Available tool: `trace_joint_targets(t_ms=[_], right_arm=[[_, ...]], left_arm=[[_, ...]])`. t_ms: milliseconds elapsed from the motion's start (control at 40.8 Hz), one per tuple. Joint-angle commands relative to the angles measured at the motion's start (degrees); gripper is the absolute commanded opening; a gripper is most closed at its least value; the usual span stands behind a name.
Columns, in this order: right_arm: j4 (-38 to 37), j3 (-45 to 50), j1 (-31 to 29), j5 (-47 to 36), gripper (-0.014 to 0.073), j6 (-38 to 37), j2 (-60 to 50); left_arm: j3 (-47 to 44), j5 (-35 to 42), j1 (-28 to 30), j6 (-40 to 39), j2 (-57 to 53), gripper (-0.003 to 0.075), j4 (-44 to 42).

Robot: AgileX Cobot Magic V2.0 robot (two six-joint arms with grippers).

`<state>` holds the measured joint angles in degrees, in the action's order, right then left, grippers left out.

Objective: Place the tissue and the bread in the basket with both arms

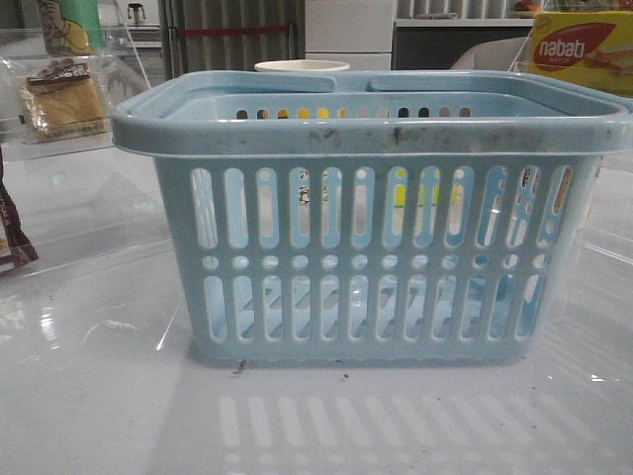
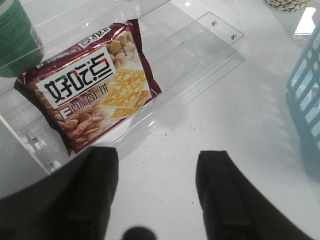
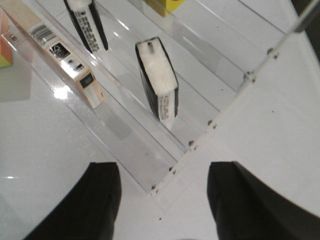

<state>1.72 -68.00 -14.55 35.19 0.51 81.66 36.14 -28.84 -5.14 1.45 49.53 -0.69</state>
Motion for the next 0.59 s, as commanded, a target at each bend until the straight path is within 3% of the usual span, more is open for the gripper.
trace_joint_targets(t_ms=[0,245,563], right_arm=[[-0.33,-7.24,-0.32,-0.94,0.0497,0.08,3.51],[-0.33,-17.89,-0.32,4.47,0.0497,0.08,15.13],[-0.33,-24.31,-0.32,3.99,0.0496,0.08,23.81]], left_arm=[[1.65,4.1,-0.39,-0.15,-0.27,0.0425,-0.05],[1.65,4.1,-0.39,-0.15,-0.27,0.0425,-0.05],[1.65,4.1,-0.39,-0.15,-0.27,0.0425,-0.05]])
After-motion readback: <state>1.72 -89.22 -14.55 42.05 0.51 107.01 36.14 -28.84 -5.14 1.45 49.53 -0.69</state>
